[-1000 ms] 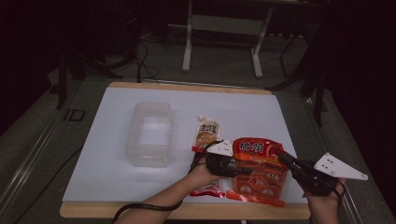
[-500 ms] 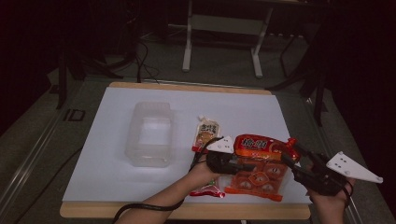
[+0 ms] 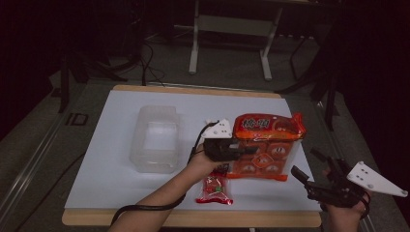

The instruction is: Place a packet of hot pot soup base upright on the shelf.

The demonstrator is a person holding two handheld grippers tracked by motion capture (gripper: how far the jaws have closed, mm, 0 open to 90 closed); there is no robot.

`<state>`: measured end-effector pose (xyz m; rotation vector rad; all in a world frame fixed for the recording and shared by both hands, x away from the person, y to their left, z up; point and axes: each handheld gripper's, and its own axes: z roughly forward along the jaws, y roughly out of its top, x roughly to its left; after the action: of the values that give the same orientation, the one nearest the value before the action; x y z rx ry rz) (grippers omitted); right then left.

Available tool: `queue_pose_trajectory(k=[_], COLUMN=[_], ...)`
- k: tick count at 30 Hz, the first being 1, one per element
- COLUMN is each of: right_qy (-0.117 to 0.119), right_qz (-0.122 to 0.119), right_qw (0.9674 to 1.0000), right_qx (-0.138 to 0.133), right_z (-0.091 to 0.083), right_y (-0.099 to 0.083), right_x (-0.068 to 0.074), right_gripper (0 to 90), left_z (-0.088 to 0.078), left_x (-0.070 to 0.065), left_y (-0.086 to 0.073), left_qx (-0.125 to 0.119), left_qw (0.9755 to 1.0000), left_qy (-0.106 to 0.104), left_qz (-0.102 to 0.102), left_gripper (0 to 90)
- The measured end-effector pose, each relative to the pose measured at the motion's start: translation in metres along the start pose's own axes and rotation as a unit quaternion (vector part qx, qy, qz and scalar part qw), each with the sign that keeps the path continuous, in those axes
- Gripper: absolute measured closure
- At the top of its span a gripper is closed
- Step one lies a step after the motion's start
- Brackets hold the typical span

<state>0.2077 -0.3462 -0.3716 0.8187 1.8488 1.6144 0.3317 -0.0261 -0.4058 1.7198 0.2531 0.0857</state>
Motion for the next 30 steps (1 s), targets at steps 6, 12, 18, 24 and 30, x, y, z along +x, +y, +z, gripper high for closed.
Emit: queue_pose_trajectory(k=[6,12,18,24,30], right_qy=[-0.002,-0.001,0.001,0.012,0.017], right_qz=[-0.008,-0.01,-0.017,-0.016,-0.01], right_qw=[0.9999,0.9996,0.9994,0.9989,0.9988], right_qx=[0.015,0.025,0.031,0.042,0.044], right_z=[0.004,0.01,0.018,0.027,0.032], right_y=[-0.005,-0.009,-0.014,-0.02,-0.025], right_x=[0.003,0.006,0.01,0.014,0.016], right_gripper=[13.7,13.9,13.9,13.9,14.0], left_z=[-0.028,-0.059,-0.087,-0.116,-0.148], left_x=[0.009,0.016,0.021,0.031,0.042], left_y=[0.022,0.035,0.043,0.049,0.049], left_qx=[-0.013,-0.033,-0.05,-0.057,-0.072], left_qw=[0.9993,0.9959,0.991,0.9847,0.9762], left_qy=[0.032,0.071,0.113,0.156,0.2], left_qz=[0.015,0.045,0.052,0.051,0.045], left_gripper=[71.8,71.8,71.8,71.8,71.7])
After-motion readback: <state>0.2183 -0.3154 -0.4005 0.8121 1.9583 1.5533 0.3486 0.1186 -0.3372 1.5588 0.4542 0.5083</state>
